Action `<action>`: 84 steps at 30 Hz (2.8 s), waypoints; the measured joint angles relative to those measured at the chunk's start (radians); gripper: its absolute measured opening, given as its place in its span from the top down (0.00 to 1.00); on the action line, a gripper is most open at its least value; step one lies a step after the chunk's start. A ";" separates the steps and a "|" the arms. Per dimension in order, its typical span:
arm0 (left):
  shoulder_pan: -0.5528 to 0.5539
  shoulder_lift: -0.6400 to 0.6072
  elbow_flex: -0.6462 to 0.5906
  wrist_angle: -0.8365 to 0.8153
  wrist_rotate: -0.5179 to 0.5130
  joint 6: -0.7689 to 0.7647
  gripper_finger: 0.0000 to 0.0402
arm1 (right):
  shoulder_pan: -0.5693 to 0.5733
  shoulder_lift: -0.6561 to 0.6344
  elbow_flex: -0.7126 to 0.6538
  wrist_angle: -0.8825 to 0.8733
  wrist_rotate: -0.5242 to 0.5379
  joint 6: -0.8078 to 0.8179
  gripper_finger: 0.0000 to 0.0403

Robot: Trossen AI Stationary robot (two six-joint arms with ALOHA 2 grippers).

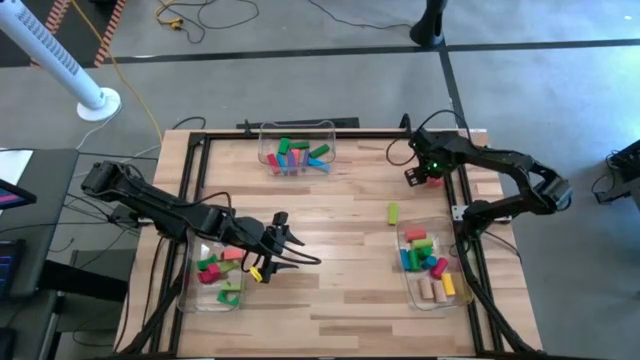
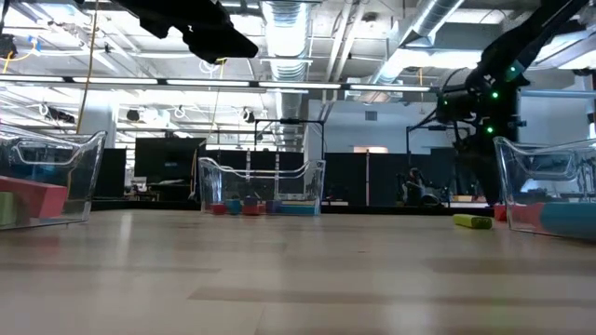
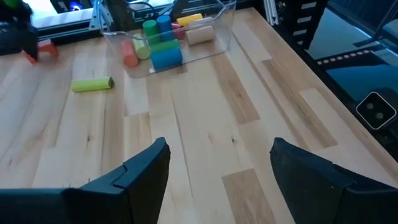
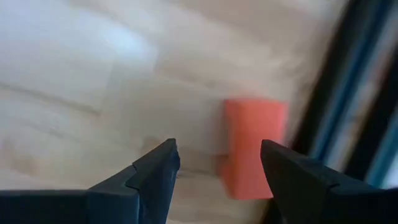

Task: Sort blocks by size
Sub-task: Put the orange arc block into the left transparent bin

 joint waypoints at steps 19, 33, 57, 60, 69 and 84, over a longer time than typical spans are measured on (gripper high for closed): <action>0.000 0.000 0.000 0.003 0.001 0.000 0.33 | 0.088 -0.006 -0.079 0.110 -0.055 0.041 0.36; 0.000 0.000 0.000 0.002 0.002 -0.002 0.33 | 0.269 0.001 0.055 0.004 -0.136 0.052 0.36; 0.000 0.001 0.000 -0.002 0.002 -0.001 0.33 | 0.247 -0.001 -0.041 0.002 -0.006 -0.024 0.36; 0.000 0.001 0.000 -0.002 0.002 0.000 0.33 | 0.247 -0.001 -0.041 0.009 -0.006 -0.028 0.36; 0.000 0.001 0.000 -0.009 0.002 -0.001 0.33 | 0.246 0.002 -0.089 0.086 -0.019 -0.030 0.36; 0.000 0.001 0.000 -0.016 0.001 0.000 0.33 | 0.251 0.000 -0.088 0.093 -0.049 -0.036 0.62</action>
